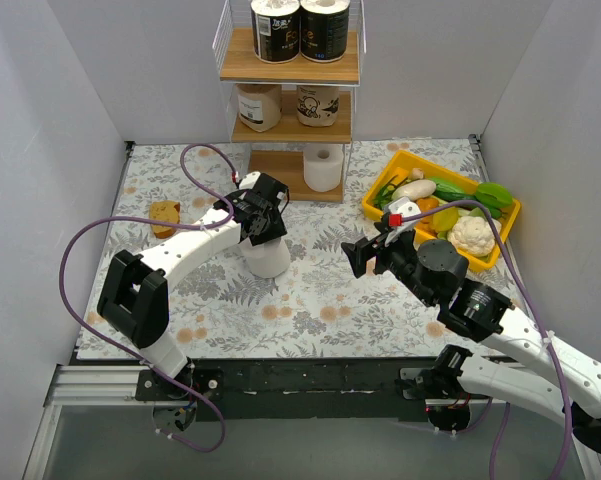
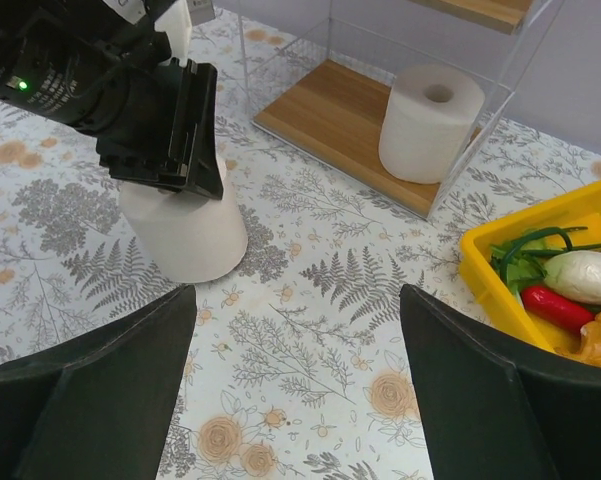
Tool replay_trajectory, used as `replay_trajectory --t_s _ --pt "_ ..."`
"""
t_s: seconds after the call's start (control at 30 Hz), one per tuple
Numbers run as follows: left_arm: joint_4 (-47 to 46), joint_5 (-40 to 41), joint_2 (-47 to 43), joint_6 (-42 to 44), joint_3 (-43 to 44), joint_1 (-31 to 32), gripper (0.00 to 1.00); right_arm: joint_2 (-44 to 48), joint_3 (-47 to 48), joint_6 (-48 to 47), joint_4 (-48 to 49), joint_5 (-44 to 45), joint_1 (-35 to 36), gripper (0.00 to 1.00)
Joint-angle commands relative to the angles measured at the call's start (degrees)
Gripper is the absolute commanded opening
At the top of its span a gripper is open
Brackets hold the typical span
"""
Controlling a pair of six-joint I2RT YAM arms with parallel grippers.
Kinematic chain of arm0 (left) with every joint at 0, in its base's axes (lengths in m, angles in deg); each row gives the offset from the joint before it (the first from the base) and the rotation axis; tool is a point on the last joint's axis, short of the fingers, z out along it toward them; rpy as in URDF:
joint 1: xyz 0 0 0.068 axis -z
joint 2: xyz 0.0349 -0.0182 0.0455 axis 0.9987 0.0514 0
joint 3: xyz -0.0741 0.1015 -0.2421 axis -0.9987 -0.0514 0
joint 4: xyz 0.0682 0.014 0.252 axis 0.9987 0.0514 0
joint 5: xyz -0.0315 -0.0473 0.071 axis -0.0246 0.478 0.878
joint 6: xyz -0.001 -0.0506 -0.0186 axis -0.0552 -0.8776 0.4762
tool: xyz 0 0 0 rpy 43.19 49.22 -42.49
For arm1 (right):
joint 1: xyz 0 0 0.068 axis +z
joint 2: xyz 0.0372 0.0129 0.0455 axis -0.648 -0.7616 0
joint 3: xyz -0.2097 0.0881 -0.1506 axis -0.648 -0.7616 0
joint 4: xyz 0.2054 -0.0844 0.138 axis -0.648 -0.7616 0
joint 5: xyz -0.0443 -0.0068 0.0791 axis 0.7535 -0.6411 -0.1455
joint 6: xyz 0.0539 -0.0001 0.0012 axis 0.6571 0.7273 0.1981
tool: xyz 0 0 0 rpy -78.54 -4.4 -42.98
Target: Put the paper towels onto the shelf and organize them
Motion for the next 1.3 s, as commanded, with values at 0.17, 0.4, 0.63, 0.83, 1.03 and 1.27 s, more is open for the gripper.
replay_trajectory --t_s 0.17,0.4,0.63,0.83,1.03,1.27 --pt "-5.31 -5.35 -5.46 7.24 4.15 0.29 0.74 -4.16 6.23 -0.17 -2.86 -1.27 -0.05 0.90" --pt "-4.00 -4.12 -9.50 10.50 6.80 -2.07 0.95 -11.98 10.26 2.20 -2.68 -5.49 -0.05 0.89" --pt "-6.27 -11.32 -22.22 9.18 -7.49 -19.56 0.98 -27.00 20.02 3.52 -6.72 -10.07 0.30 0.87" --pt "-8.39 -6.85 -31.38 10.66 -20.42 -24.49 0.98 -38.34 27.23 7.65 -9.27 -11.65 1.97 0.84" --pt "-9.70 3.78 -37.80 13.56 -27.82 -24.58 0.98 -48.88 32.15 9.85 -6.91 -13.75 4.25 0.82" --pt "-11.90 9.67 -48.61 11.82 -31.26 -24.58 0.98 -62.25 44.54 6.51 -12.61 -11.83 5.57 0.82"
